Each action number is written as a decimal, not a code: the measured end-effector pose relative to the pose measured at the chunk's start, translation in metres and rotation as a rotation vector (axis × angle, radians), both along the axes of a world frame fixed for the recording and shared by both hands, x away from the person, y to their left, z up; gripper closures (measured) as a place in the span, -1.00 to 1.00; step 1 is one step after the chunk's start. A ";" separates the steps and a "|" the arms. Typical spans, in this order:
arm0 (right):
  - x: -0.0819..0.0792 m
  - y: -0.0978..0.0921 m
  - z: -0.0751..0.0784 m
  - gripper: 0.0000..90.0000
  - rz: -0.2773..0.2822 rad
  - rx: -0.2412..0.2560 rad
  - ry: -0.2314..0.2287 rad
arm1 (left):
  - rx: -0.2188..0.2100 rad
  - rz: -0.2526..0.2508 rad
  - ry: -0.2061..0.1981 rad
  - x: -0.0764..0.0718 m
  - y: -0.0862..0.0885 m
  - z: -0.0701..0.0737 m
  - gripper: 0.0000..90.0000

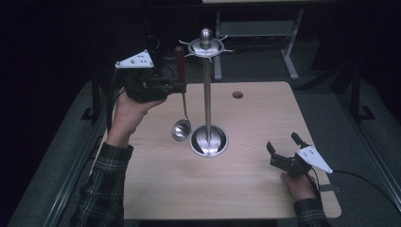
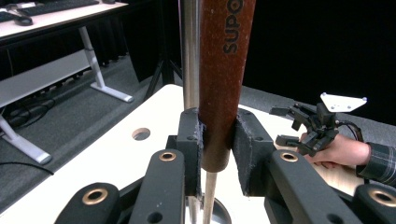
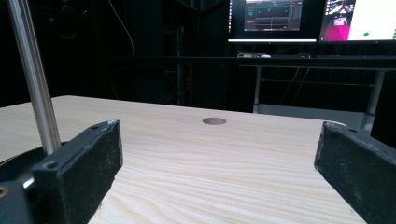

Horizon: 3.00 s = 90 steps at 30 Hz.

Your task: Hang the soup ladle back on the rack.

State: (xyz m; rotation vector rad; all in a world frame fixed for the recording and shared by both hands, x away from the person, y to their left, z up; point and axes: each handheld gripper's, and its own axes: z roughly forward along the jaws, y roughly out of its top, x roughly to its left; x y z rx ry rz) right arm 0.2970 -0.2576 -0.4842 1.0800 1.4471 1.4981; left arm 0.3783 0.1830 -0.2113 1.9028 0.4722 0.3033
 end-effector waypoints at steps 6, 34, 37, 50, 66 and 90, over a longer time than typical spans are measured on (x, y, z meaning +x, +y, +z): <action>0.000 0.000 0.000 -1.00 0.000 0.000 0.000 | 0.005 -0.003 0.005 0.003 -0.003 -0.001 0.64; 0.000 0.000 0.000 -1.00 0.004 0.001 0.000 | 0.030 -0.004 0.017 0.011 -0.017 -0.008 0.62; 0.000 0.000 0.000 -1.00 0.004 0.000 0.000 | 0.029 -0.004 0.015 0.010 -0.016 -0.007 0.53; 0.000 0.000 0.000 -1.00 0.004 -0.001 0.000 | 0.059 0.015 0.017 0.004 -0.008 -0.008 0.06; 0.000 0.000 0.000 -1.00 0.004 -0.001 0.000 | 0.118 0.056 0.035 -0.005 0.013 -0.026 -0.33; 0.000 0.000 0.000 -1.00 0.002 -0.002 0.000 | 0.152 0.125 0.081 -0.023 0.051 -0.068 -0.40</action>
